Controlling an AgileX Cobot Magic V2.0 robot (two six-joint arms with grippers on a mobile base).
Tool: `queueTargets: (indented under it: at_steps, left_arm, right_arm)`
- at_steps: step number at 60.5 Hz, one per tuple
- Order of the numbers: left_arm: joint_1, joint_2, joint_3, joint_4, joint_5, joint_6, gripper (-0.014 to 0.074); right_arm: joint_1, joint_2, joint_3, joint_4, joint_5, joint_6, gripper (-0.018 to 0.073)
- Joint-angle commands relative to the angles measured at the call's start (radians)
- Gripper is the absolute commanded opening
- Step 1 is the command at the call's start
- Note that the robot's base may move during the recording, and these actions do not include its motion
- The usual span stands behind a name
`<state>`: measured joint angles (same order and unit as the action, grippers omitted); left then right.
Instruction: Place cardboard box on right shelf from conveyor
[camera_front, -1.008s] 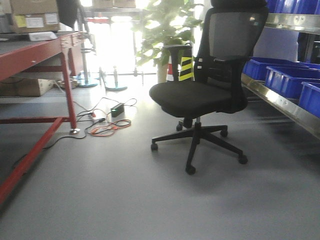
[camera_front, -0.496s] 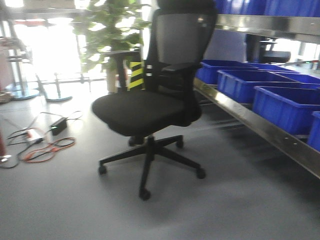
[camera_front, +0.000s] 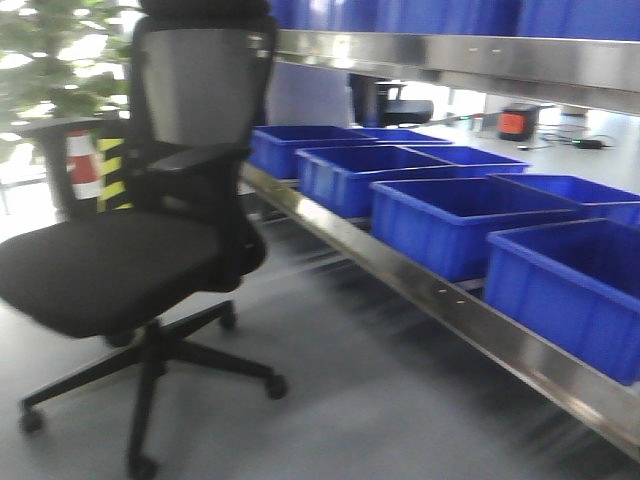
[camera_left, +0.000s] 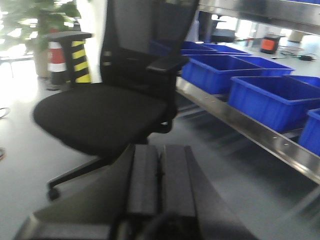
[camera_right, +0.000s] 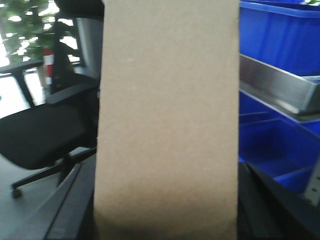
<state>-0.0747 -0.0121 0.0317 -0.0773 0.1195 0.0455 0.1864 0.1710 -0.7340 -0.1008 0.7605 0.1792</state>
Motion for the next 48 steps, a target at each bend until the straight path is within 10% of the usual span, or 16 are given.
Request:
queueTargets:
  at_steps: [1, 48]
  left_arm:
    - [-0.004, -0.016, 0.010, -0.006, -0.086, 0.000, -0.0116]
    - [-0.004, -0.016, 0.010, -0.006, -0.086, 0.000, -0.0116]
  right_arm:
    - [-0.004, 0.018, -0.028, -0.012, -0.105, -0.007, 0.0200]
    - [-0.004, 0.018, -0.028, -0.012, -0.105, -0.007, 0.0200]
